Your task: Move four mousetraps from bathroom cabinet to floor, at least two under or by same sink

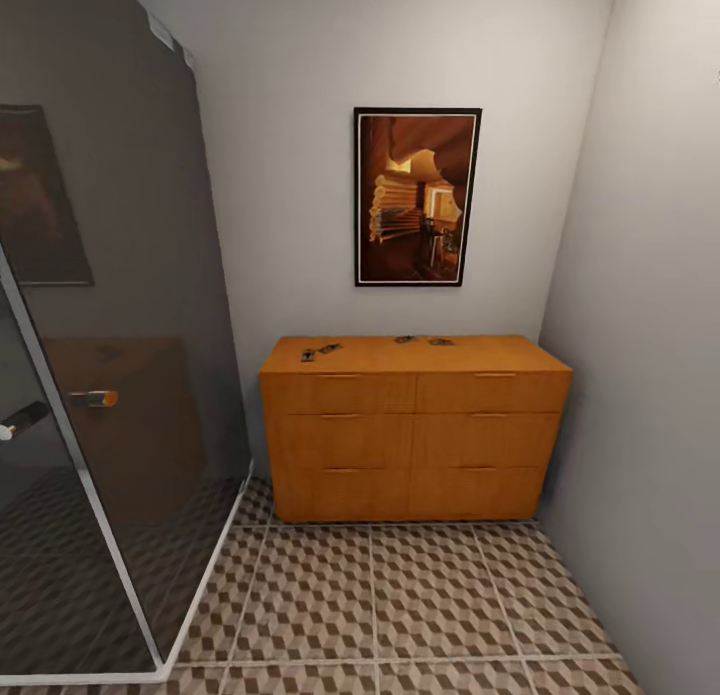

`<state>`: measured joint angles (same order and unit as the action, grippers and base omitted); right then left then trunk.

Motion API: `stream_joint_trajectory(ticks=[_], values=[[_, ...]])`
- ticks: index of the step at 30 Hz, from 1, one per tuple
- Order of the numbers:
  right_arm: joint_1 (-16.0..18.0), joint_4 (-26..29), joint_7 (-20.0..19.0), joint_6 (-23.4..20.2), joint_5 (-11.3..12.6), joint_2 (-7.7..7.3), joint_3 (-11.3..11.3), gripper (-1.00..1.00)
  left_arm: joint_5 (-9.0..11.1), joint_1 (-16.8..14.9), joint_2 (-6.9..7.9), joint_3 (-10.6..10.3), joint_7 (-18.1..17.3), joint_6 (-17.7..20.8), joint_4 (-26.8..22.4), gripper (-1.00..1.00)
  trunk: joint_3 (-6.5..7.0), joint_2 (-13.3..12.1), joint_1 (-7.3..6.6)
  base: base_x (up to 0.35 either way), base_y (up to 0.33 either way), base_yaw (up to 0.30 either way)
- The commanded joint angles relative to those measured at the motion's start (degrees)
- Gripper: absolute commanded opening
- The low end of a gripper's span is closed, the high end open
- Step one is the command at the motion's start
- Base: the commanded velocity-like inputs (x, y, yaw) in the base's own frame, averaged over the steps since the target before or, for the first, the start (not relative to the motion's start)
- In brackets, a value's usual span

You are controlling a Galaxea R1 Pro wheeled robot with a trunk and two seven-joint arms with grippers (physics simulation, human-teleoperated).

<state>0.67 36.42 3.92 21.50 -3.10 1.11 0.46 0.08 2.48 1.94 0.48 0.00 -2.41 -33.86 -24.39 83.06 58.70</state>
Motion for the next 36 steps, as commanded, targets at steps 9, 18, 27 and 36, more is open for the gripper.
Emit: stream_joint_trajectory(ticks=[9, 18, 27, 36], values=[[0.0, 0.0, 0.5, 0.1, -0.3, -0.02, 0.1, 1.00, 0.0, 0.1, 0.00, 0.0, 0.0, -0.1, -0.1, 1.00, 0.00, 0.0, 0.02, 0.088, 0.000, -0.020], [0.0, 0.0, 0.5, 0.2, -0.4, -0.13, 0.1, 1.00, 0.0, 0.0, 0.00, 0.0, 0.0, -0.1, -0.1, 1.00, 0.00, 0.0, 0.02, 0.006, 0.000, -0.001], [0.0, -0.1, 0.5, 0.1, -0.5, -0.21, 0.1, 1.00, 0.0, 0.0, 0.00, 0.0, 0.0, -0.1, -0.1, 1.00, 0.00, 0.0, 0.02, 0.000, 0.000, 0.000], [0.0, -0.1, 0.4, 0.1, -1.0, -0.16, 0.1, 1.00, 0.0, 0.0, 0.00, 0.0, 0.0, -0.1, 0.0, 1.00, 0.00, 0.0, 0.02, 0.000, 0.000, 0.000]])
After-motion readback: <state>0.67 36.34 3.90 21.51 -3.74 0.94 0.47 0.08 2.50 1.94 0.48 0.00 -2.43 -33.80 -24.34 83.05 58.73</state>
